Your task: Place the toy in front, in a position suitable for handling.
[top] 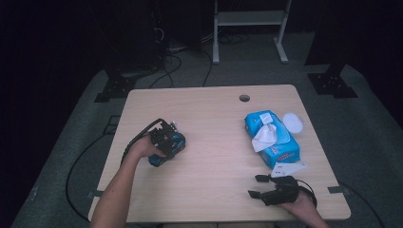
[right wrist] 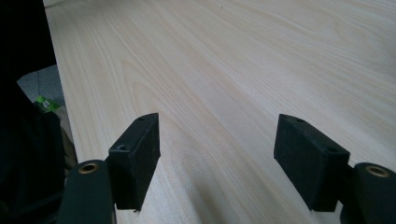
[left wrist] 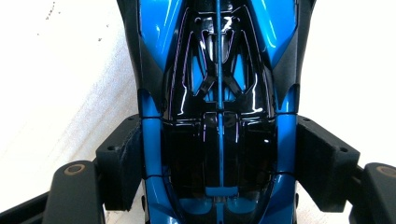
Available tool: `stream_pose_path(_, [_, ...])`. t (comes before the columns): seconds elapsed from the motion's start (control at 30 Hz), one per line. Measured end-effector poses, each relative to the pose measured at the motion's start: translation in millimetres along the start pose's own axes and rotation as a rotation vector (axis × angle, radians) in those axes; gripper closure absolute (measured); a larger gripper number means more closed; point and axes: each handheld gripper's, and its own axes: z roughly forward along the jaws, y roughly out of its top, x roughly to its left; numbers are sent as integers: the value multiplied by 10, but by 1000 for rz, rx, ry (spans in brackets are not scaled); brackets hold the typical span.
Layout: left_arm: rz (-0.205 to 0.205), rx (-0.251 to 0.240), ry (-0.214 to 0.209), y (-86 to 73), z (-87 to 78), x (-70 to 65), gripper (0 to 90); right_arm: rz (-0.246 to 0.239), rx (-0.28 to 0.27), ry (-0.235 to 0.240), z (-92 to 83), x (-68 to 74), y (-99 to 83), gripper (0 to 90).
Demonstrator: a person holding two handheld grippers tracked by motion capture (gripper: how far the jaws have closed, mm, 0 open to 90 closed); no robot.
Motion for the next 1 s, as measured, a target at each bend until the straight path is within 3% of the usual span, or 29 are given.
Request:
stream_pose_path(0.47, [3,-25,5,-1,-32,-4,259,7,-4,-6,-20,-8,-5,304])
stream_pose_path(0.63, [-5,-53,-3,-20,-136,-1,259,12,-9,-10,-35,-18,-5,305])
stream_pose_path(0.87, [44,-88,19,89,-280,-157,259,12,-14,-12,-36,-17,3,304])
stream_pose_path(0.9, [74,-107,16,164,-314,-254,259,15,-17,-13,-43,-20,2,304])
stream_pose_path(0.97, [88,-115,13,206,-327,-304,259,16,-19,-15,-50,-25,2,305])
stream_pose_path(1.0, [128,-116,5,295,-348,-401,259,20,-22,-19,-62,-33,-1,304])
